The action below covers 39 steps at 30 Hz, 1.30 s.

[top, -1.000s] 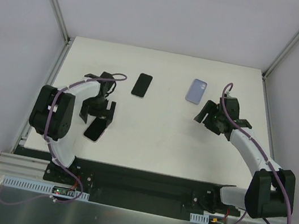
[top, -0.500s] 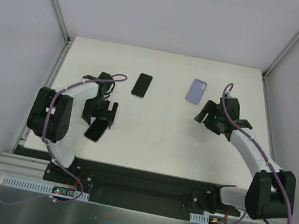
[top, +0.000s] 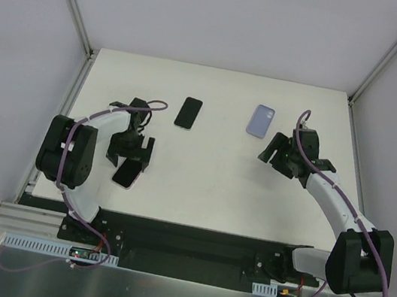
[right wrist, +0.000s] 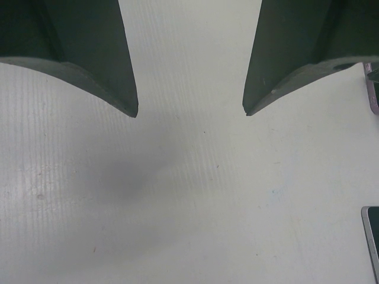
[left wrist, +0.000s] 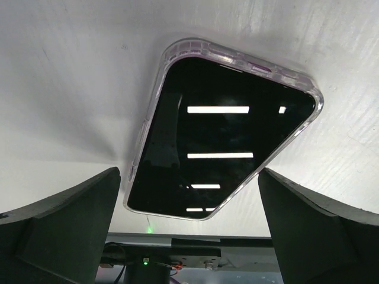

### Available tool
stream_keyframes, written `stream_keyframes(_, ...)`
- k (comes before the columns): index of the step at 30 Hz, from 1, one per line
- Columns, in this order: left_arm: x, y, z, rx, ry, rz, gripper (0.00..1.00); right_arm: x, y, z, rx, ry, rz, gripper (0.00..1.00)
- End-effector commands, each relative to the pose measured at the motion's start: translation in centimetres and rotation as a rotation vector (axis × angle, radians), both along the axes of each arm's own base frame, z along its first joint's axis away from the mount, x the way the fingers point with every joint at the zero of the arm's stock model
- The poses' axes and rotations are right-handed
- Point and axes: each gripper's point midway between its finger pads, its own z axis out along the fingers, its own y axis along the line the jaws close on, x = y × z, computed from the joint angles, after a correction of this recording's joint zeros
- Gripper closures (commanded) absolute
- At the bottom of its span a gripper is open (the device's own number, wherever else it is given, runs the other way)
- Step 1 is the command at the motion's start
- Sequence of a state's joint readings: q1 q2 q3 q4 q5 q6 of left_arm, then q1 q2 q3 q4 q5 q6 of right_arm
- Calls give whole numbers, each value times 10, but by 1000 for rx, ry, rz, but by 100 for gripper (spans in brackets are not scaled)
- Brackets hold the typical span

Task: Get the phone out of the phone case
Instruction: Pick up the phone at the center of the board.

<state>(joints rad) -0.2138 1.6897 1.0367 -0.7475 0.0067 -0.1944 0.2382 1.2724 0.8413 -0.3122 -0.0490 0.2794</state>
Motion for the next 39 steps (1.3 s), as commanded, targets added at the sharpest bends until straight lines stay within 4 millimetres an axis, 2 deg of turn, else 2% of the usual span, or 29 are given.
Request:
stream_keyframes(1,-6,16,-2,78,32,21,1,-3,1,5,-3,-11,6,26)
stream_keyframes(8,-14,4,-12,44,94,-6,1,-2,4,4,-2,-11,7,26)
stream_keyframes(14,-16,7,-20,73,136,-1,1,-2,7,2,5,-8,10,26)
stream_keyframes(18,-8,-1,-18,38,128,11,16,-2,9,0,11,-8,15,26)
stream_keyframes(19,-6,-2,-18,39,123,14,23,-2,10,0,13,-8,16,26)
stream_keyframes(22,1,-22,-12,-59,105,23,30,-2,11,2,16,-12,24,26)
stream_keyframes(25,5,-42,-3,-137,84,19,33,-3,11,6,14,-16,37,26)
stream_keyframes(29,12,-77,12,-216,46,-10,33,-6,18,15,39,-25,76,26)
stream_keyframes(31,8,-99,14,-242,54,-46,33,-9,24,18,66,-27,108,27)
stream_keyframes(32,13,-111,19,-263,40,-52,33,-9,26,21,74,-34,116,26)
stream_keyframes(34,11,-135,16,-289,55,-88,32,-13,30,24,92,-35,134,26)
stream_keyframes(35,16,-147,20,-307,46,-86,32,-14,30,27,98,-38,138,26)
stream_keyframes(39,20,-184,14,-321,58,-104,31,-22,31,28,108,-35,154,26)
